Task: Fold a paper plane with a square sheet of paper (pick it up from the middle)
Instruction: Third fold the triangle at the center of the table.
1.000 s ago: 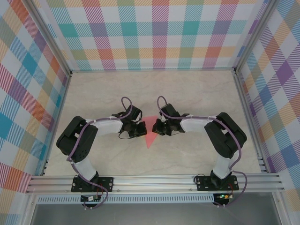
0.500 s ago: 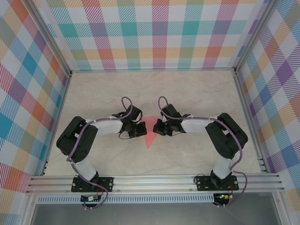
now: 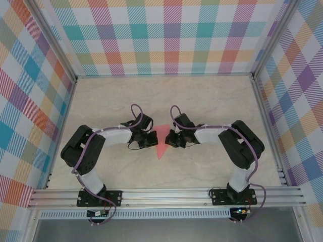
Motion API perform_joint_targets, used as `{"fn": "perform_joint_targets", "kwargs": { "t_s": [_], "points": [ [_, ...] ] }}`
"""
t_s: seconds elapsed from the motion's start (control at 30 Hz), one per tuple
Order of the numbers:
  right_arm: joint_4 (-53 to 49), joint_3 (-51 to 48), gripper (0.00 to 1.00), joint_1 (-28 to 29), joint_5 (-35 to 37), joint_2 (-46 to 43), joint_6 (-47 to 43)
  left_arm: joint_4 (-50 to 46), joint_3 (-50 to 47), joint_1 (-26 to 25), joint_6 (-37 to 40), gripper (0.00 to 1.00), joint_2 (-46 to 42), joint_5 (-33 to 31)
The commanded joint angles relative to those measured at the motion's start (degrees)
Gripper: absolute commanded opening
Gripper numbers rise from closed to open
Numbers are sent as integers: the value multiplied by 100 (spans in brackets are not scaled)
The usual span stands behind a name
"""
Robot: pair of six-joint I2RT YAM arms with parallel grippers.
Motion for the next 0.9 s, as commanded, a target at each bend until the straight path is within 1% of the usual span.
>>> {"fn": "perform_joint_targets", "kwargs": {
  "t_s": [0.0,0.23,0.4,0.5,0.57,0.63,0.77,0.87],
  "points": [
    [-191,-182,7,-118,278,40,26,-462,-170,-8,69,0,69,-514],
    [-664,-262,7,-281,840,-309,90,-457,-183,-8,90,0,99,-529],
    [-757,-170,7,-291,996,-648,68,-461,-196,-3,93,0,91,-513],
    [-399,-242,7,-259,783,-840,43,-462,-202,-8,90,0,68,-489],
    [-37,-283,7,-169,438,-882,-18,-461,-185,-8,93,0,71,-461],
    [191,-289,7,-64,248,-858,-12,-462,-181,-8,82,0,60,-461],
    [363,-177,7,-9,-100,-515,-34,-451,-185,-8,81,0,57,-452],
    [298,-42,7,-14,-137,-263,-60,-457,-180,-8,78,0,61,-451]
  ]
}}
